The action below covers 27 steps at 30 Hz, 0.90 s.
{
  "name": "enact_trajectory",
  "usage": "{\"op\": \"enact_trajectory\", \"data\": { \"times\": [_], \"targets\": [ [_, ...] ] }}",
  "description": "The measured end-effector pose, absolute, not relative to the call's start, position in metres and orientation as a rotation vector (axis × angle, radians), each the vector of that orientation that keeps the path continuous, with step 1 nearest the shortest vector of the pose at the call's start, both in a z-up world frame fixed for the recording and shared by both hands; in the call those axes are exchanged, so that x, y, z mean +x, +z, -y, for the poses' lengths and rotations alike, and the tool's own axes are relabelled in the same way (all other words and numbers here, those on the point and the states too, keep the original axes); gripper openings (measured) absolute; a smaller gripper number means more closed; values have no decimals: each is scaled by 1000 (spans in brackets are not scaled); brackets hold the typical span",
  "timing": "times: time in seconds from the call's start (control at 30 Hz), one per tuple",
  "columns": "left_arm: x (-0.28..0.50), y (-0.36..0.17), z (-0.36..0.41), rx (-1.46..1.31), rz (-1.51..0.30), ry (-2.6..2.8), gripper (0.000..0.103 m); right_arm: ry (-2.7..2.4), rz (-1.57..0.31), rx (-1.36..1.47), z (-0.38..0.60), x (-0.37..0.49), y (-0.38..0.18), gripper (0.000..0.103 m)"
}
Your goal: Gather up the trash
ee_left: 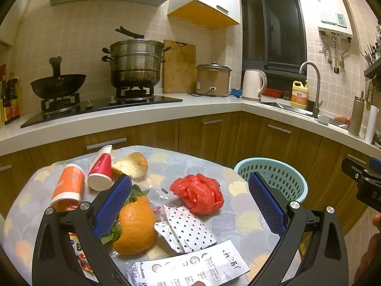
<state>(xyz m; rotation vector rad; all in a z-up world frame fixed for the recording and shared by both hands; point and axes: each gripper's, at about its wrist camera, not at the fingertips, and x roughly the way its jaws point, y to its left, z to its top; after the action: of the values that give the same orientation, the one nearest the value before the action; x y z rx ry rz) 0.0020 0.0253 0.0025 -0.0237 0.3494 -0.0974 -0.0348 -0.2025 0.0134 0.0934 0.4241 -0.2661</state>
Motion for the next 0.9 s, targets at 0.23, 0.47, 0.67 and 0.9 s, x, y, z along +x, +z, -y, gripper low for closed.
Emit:
{"op": "enact_trajectory", "data": {
  "times": [0.23,0.47,0.67,0.9],
  "targets": [
    [1,3,-26,-19,-349,-98,95,-270,-430,100,205,-33,11,95],
    [2,3,-29,-22,-351,-100,95,-270,-433,101,207,-33,10,95],
    [3,2,-27,-20,-352,-98,95,-271,-432,101,207,-32,10,95],
    [3,2,-27,-19,-352,-97,95,-270,-433,102,208,-32,10,95]
  ]
}}
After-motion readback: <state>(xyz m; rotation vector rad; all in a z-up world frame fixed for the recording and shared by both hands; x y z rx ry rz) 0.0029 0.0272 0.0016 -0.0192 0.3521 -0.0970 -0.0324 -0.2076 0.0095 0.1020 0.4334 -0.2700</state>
